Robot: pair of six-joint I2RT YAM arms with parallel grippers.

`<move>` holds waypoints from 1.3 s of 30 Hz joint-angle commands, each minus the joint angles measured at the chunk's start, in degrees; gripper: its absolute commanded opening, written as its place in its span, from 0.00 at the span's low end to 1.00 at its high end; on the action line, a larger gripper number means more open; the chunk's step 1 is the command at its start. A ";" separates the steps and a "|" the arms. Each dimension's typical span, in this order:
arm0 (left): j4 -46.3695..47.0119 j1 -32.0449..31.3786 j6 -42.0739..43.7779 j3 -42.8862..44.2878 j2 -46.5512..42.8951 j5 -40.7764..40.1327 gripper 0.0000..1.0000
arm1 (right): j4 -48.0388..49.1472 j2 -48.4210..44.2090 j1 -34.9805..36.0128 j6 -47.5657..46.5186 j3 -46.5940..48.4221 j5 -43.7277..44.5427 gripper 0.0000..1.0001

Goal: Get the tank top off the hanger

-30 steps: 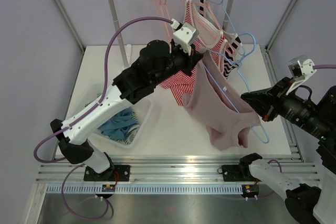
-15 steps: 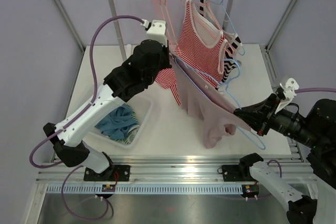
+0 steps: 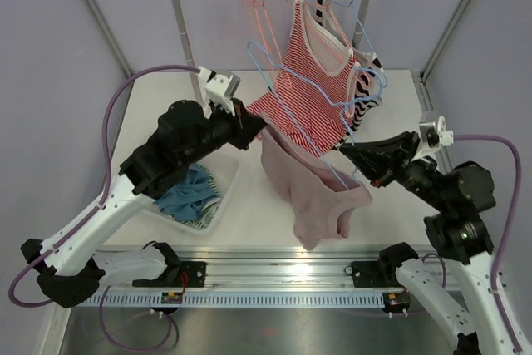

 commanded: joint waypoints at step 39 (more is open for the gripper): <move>-22.36 -4.96 2.21 -14.60 -23.29 -8.60 0.99 | -11.12 55.35 0.25 -11.52 49.07 23.01 0.00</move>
